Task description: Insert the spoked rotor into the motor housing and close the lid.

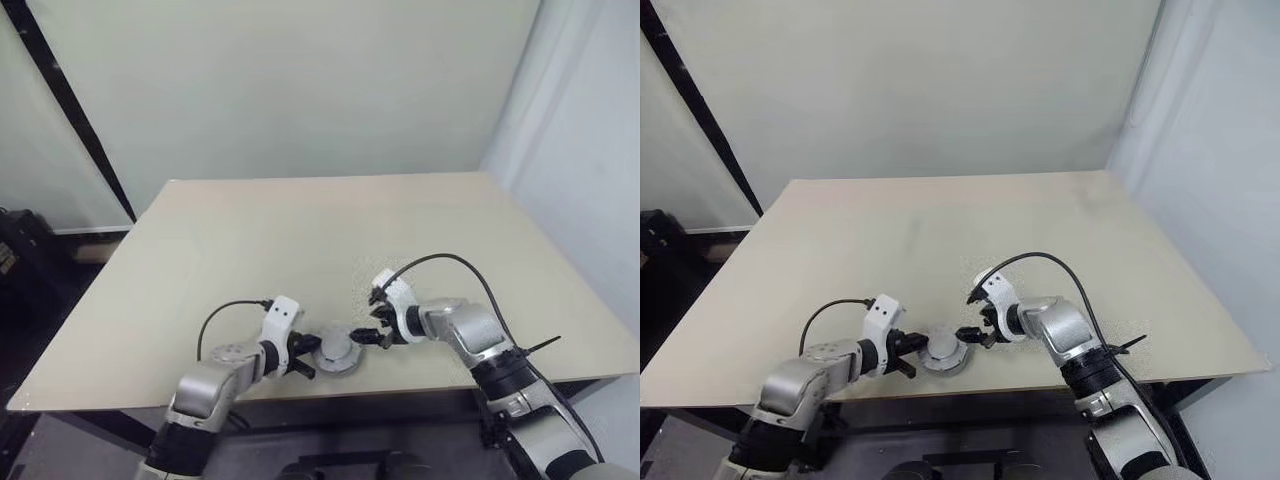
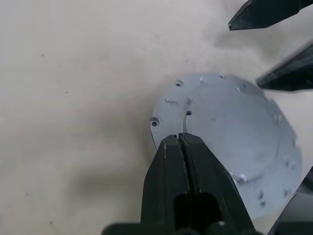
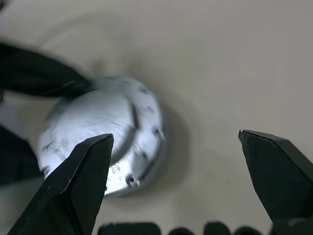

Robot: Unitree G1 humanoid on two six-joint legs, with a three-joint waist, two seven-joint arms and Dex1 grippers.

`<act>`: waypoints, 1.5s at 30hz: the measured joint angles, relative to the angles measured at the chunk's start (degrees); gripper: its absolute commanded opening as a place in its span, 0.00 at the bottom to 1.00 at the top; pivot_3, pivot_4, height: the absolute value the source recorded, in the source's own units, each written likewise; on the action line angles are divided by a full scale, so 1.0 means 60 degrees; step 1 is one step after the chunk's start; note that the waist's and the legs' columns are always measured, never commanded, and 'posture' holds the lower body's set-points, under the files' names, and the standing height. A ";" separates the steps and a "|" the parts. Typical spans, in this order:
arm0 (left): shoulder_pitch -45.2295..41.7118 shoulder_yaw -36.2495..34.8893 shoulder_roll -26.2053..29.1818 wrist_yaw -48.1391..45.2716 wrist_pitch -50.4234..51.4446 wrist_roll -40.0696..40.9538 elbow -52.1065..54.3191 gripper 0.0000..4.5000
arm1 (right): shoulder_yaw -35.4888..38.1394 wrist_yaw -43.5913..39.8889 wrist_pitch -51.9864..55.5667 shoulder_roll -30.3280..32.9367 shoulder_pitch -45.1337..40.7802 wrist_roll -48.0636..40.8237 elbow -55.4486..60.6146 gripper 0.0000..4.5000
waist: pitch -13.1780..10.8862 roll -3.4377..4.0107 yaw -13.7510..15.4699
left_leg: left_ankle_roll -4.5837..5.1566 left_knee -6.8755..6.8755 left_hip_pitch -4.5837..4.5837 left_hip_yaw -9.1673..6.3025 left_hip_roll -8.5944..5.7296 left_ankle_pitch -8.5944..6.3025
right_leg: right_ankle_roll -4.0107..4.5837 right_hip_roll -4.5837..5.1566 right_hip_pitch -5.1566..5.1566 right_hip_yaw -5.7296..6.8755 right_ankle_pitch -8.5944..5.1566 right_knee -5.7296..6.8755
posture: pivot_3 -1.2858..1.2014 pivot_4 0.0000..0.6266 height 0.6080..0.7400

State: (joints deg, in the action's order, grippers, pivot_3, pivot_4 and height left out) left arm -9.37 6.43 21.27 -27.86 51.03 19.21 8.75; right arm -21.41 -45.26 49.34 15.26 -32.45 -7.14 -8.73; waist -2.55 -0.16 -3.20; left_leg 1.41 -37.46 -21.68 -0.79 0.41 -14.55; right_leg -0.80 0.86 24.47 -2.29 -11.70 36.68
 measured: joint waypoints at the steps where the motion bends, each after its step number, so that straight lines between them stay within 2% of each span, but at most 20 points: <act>1: 0.0000 -0.0117 0.0042 -0.0010 0.0056 0.0045 0.0026 0.00 | -0.0168 -0.0094 -0.0250 -0.0001 0.0005 0.0021 0.0067 1.00 | -0.0005 -0.0009 -0.0001 | 0.0000 0.0005 0.0000 0.0000 0.0005 0.0000 | 0.0000 -0.0004 0.0003 0.0001 0.0001 0.0000 | 0.52 0.00 1.00; 6: 0.0002 -0.0932 0.0346 -0.0079 0.0343 0.0416 0.0369 0.00 | -0.0835 -0.0412 -0.1658 0.0008 0.0096 0.0265 0.0030 1.00 | -0.0024 -0.0036 0.0007 | -0.0005 0.0027 -0.0003 -0.0002 0.0001 -0.0004 | -0.0003 -0.0001 0.0008 0.0001 0.0002 -0.0002 | 0.52 0.00 1.00; 12: 0.0366 -0.1702 0.0630 -0.0019 0.0587 0.0680 0.0588 0.00 | -0.1079 -0.0448 -0.1913 -0.0026 0.0358 0.0359 0.0056 1.00 | -0.0043 -0.0063 0.0026 | 0.0000 0.0028 -0.0007 0.0000 0.0004 -0.0020 | -0.0003 0.0011 0.0010 -0.0011 0.0003 -0.0003 | 0.52 0.00 1.00; 45: 0.0639 -0.1634 0.0793 -0.0018 0.0969 0.0974 0.0748 0.00 | -0.1568 -0.0218 -0.2259 -0.0186 0.0781 0.0851 0.0184 1.00 | -0.0049 -0.0085 0.0052 | -0.0001 -0.0029 0.0005 0.0009 0.0005 -0.0020 | 0.0001 0.0005 -0.0011 -0.0008 0.0004 0.0016 | 0.52 0.00 1.00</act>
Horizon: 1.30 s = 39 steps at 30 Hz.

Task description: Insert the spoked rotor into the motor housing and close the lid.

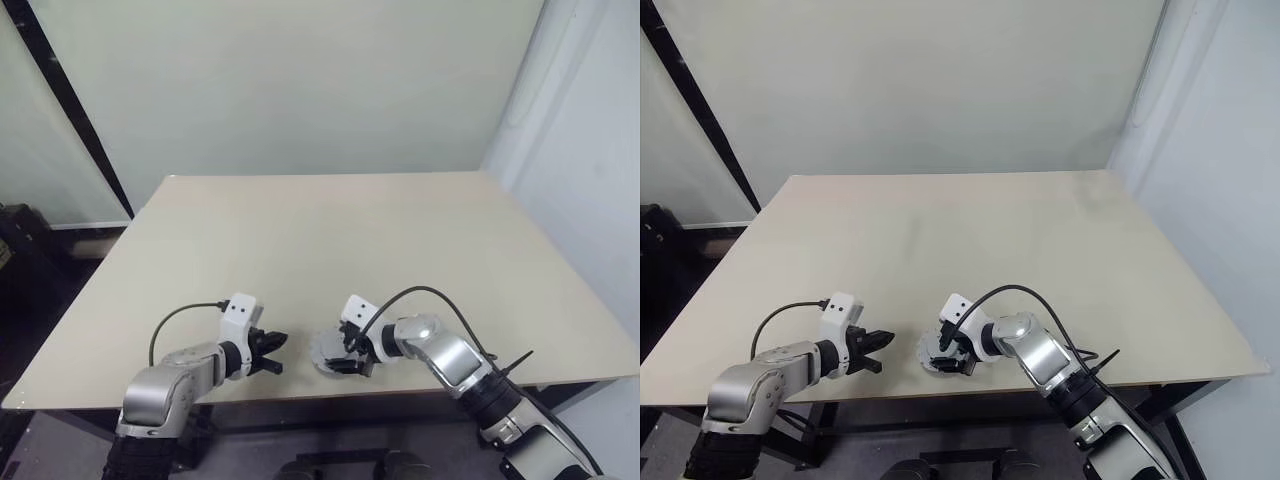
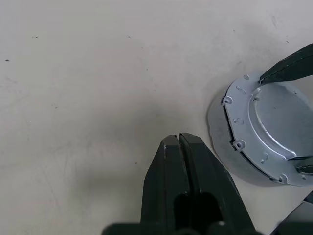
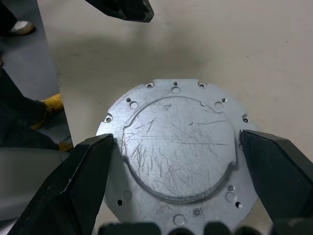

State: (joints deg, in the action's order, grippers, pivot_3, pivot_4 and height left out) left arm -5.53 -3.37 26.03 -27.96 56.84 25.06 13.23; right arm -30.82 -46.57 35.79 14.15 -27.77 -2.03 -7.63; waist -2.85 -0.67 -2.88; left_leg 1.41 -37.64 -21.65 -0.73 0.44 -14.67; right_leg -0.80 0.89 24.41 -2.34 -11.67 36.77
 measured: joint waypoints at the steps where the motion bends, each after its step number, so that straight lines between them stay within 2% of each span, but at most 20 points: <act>1: 0.0000 0.0010 0.0000 0.0000 0.0000 0.0000 0.0000 0.00 | -0.0016 -0.0018 -0.0011 0.0007 0.0000 0.0004 0.0000 1.00 | 0.0000 0.0000 0.0000 | 0.0000 -0.0005 0.0000 0.0000 0.0000 0.0000 | 0.0000 0.0000 -0.0002 0.0000 0.0000 0.0001 | 0.52 0.00 1.00; 8: -0.0004 0.0103 0.0001 -0.0002 0.0001 0.0001 0.0000 0.00 | -0.0130 -0.0205 -0.0156 0.0126 -0.0037 0.0166 0.0002 1.00 | 0.0000 0.0000 0.0000 | 0.0000 -0.0036 0.0000 0.0002 0.0003 0.0000 | 0.0003 -0.0001 -0.0012 0.0000 -0.0001 0.0004 | 0.52 0.00 1.00; 12: -0.0007 0.0129 0.0000 -0.0003 0.0001 0.0001 0.0000 0.00 | -0.0144 -0.0213 -0.0210 0.0137 -0.0042 0.0278 0.0003 0.72 | 0.0001 0.0000 0.0001 | 0.0001 -0.0038 0.0000 0.0003 0.0004 0.0000 | 0.0002 -0.0001 -0.0012 0.0000 -0.0001 0.0007 | 0.52 0.00 1.00; 25: -0.0073 0.0353 0.0001 -0.0004 0.0000 -0.0002 -0.0001 0.00 | -0.0108 -0.0160 -0.0250 -0.0039 -0.0042 0.0349 -0.0070 0.71 | 0.0002 -0.0001 0.0000 | 0.0001 -0.0040 0.0003 0.0004 0.0003 0.0001 | 0.0001 -0.0005 -0.0011 -0.0001 0.0002 0.0017 | 0.52 0.00 1.00; 39: -0.0089 0.0497 -0.0006 -0.0011 -0.0007 -0.0005 -0.0001 0.00 | 0.0255 0.0331 0.1078 -0.0422 -0.0151 0.0302 0.0061 0.71 | 0.0003 0.0000 0.0002 | 0.0001 -0.0058 0.0010 0.0003 0.0004 0.0003 | 0.0004 -0.0006 -0.0020 0.0001 0.0002 0.0029 | 0.52 0.00 1.00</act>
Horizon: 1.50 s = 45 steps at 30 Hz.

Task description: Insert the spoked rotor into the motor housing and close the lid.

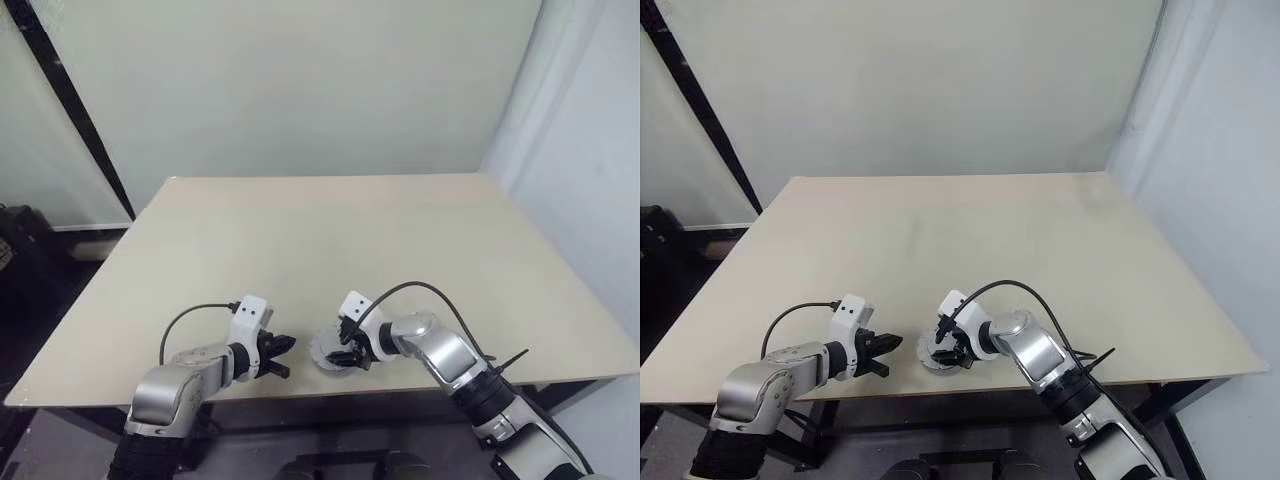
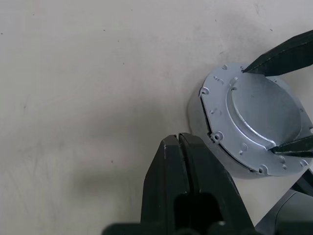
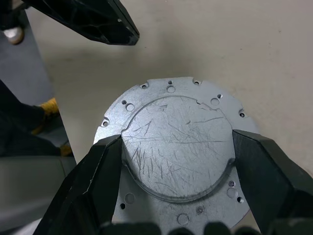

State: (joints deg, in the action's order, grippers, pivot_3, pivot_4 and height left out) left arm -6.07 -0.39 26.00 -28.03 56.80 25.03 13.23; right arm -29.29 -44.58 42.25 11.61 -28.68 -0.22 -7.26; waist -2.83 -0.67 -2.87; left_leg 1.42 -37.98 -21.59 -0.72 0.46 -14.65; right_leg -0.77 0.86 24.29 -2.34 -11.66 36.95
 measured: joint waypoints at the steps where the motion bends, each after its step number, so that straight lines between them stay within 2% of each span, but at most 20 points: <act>1: 0.0000 0.0008 0.0000 0.0000 0.0000 0.0000 0.0000 0.00 | -0.0048 0.0025 -0.0011 0.0007 -0.0002 0.0040 0.0017 0.71 | 0.0000 0.0000 -0.0002 | 0.0000 -0.0002 0.0001 0.0002 0.0000 0.0000 | 0.0000 0.0000 0.0000 -0.0001 0.0000 0.0001 | 0.52 0.00 1.00; 23: -0.0254 0.0606 -0.0230 0.0006 -0.0014 -0.0014 -0.0003 0.00 | -0.0646 0.0204 0.0498 0.0129 -0.0407 0.0326 0.0214 0.71 | 0.0008 0.0003 0.0001 | 0.0002 -0.0021 0.0009 0.0001 -0.0003 0.0001 | 0.0001 0.0002 -0.0016 -0.0003 0.0000 0.0010 | 0.52 0.00 1.00; 45: -0.0722 0.1518 -0.0373 -0.0174 -0.0329 -0.0463 -0.0575 0.00 | -0.0990 -0.0534 0.0452 0.0340 -0.1132 0.0346 -0.0534 0.71 | 0.0023 0.0019 0.0006 | 0.0010 -0.0023 0.0009 -0.0016 -0.0038 0.0003 | -0.0004 0.0013 -0.0035 -0.0014 0.0002 0.0008 | 0.52 0.00 1.00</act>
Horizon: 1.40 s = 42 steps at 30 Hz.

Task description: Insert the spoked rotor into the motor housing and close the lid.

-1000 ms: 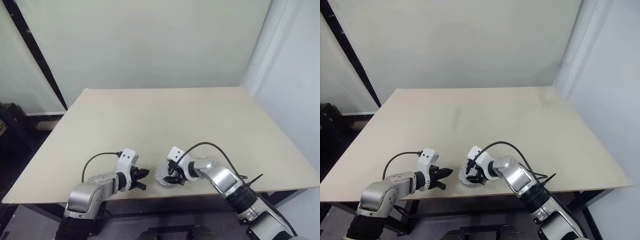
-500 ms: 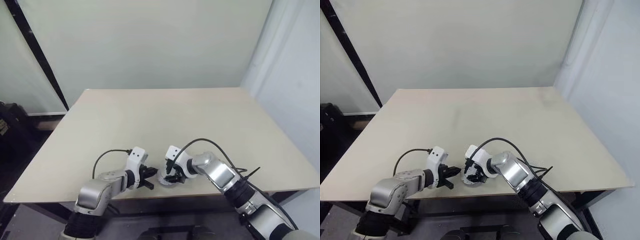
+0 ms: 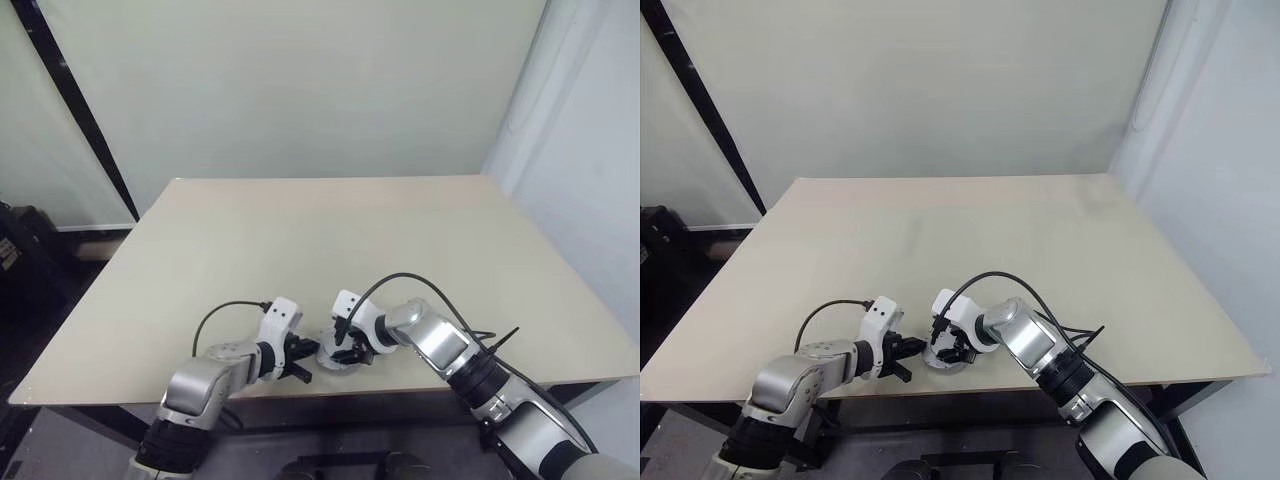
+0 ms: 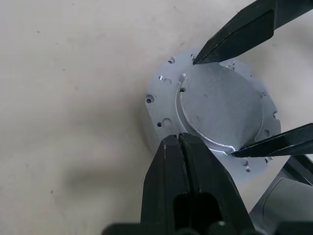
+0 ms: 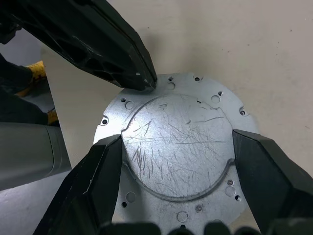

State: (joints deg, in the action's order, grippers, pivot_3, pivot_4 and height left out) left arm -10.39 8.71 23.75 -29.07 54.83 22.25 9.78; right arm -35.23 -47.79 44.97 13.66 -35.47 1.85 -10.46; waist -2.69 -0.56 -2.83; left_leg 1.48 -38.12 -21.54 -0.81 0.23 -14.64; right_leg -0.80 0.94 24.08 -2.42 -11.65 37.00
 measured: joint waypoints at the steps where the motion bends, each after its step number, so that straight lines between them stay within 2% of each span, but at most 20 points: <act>1: -0.0029 0.0045 -0.0010 -0.0011 -0.0033 -0.0024 -0.0029 0.00 | -0.0001 0.0000 -0.0003 0.0000 0.0000 0.0000 0.0000 0.71 | 0.0002 0.0001 0.0000 | 0.0000 0.0000 0.0001 0.0000 0.0000 0.0000 | 0.0000 0.0000 -0.0001 0.0000 0.0000 0.0000 | 0.52 0.00 1.00; 4: -0.0096 0.0202 -0.0036 -0.0033 -0.0169 -0.0189 -0.0121 0.00 | -0.0001 0.0005 -0.0006 -0.0009 0.0006 0.0000 -0.0005 0.71 | 0.0025 0.0019 0.0001 | 0.0000 0.0000 0.0005 -0.0002 -0.0003 0.0000 | 0.0000 0.0000 -0.0006 -0.0001 0.0000 0.0000 | 0.52 0.00 1.00; 6: -0.0117 0.0264 -0.0037 -0.0036 -0.0247 -0.0248 -0.0182 0.00 | -0.0013 0.0011 0.0017 -0.0008 0.0011 0.0015 -0.0013 0.88 | 0.0040 0.0039 0.0002 | 0.0001 0.0000 0.0007 -0.0005 -0.0006 0.0000 | 0.0000 0.0000 -0.0011 -0.0001 0.0000 0.0000 | 0.52 0.00 1.00; 8: -0.0124 0.0279 -0.0036 -0.0042 -0.0277 -0.0282 -0.0219 0.00 | 0.0001 0.0005 0.0078 0.0014 0.0018 0.0024 -0.0009 1.00 | 0.0048 0.0038 -0.0001 | 0.0002 0.0000 0.0019 -0.0007 -0.0004 0.0001 | 0.0003 0.0000 -0.0022 0.0001 -0.0003 0.0000 | 0.52 0.00 1.00; 14: -0.0131 0.0348 -0.0045 -0.0043 -0.0298 -0.0396 -0.0308 0.00 | 0.0102 0.0016 0.0298 0.0009 0.0154 -0.0011 0.0070 1.00 | 0.0047 0.0038 -0.0005 | -0.0002 0.0029 0.0139 -0.0002 0.0007 -0.0004 | 0.0004 0.0000 -0.0112 0.0004 -0.0008 -0.0025 | 0.52 0.00 1.00; 17: -0.0138 0.0348 -0.0043 -0.0051 -0.0301 -0.0456 -0.0317 0.00 | 0.0431 0.0055 0.0516 -0.0129 0.0278 -0.0172 0.0112 1.00 | 0.0047 0.0038 -0.0004 | -0.0003 0.0029 0.0142 -0.0002 0.0018 -0.0004 | 0.0004 -0.0002 -0.0110 0.0006 -0.0008 -0.0027 | 0.52 0.00 1.00; 22: -0.0168 0.0351 -0.0043 -0.0094 -0.0308 -0.0572 -0.0318 0.00 | 0.1741 0.0386 0.1332 -0.0638 0.0404 -0.0963 0.0095 1.00 | 0.0046 0.0041 -0.0003 | -0.0002 0.0030 0.0128 -0.0001 0.0023 -0.0003 | 0.0004 -0.0004 -0.0108 0.0004 -0.0008 -0.0024 | 0.52 0.00 1.00; 27: -0.0205 0.0354 -0.0070 -0.0158 -0.0310 -0.0594 -0.0357 0.00 | 0.4046 0.0989 0.2700 -0.1160 0.0264 -0.2170 -0.0138 1.00 | 0.0045 0.0041 0.0000 | -0.0002 0.0037 0.0122 0.0000 0.0026 -0.0004 | 0.0004 0.0002 -0.0108 0.0002 -0.0007 -0.0025 | 0.52 0.00 1.00; 33: -0.0251 0.0353 -0.0102 -0.0158 -0.0338 -0.0615 -0.0412 0.00 | 0.6837 0.2303 0.4534 -0.1695 -0.0325 -0.3137 -0.1425 1.00 | 0.0044 0.0043 -0.0003 | -0.0001 0.0050 0.0121 0.0007 0.0028 -0.0004 | 0.0004 -0.0001 -0.0103 0.0002 -0.0007 -0.0026 | 0.52 0.00 1.00; 42: -0.0253 0.0340 -0.0167 -0.0156 -0.0349 -0.0649 -0.0421 0.00 | 0.8639 0.3258 0.5319 -0.1926 -0.0415 -0.3784 -0.3777 1.00 | 0.0041 0.0053 -0.0007 | 0.0011 0.0056 0.0114 0.0010 0.0009 -0.0011 | 0.0004 -0.0001 -0.0101 -0.0003 -0.0007 -0.0036 | 0.52 0.00 1.00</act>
State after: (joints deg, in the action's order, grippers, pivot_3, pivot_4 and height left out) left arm -11.91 10.76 22.75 -30.01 52.73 18.36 7.25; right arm 16.60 -28.24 76.88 2.10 -37.96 -20.85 -33.12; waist -2.45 -0.24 -2.88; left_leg 1.54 -37.79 -20.85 -0.75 0.29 -14.70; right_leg -0.77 0.93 23.47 -2.43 -11.69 36.78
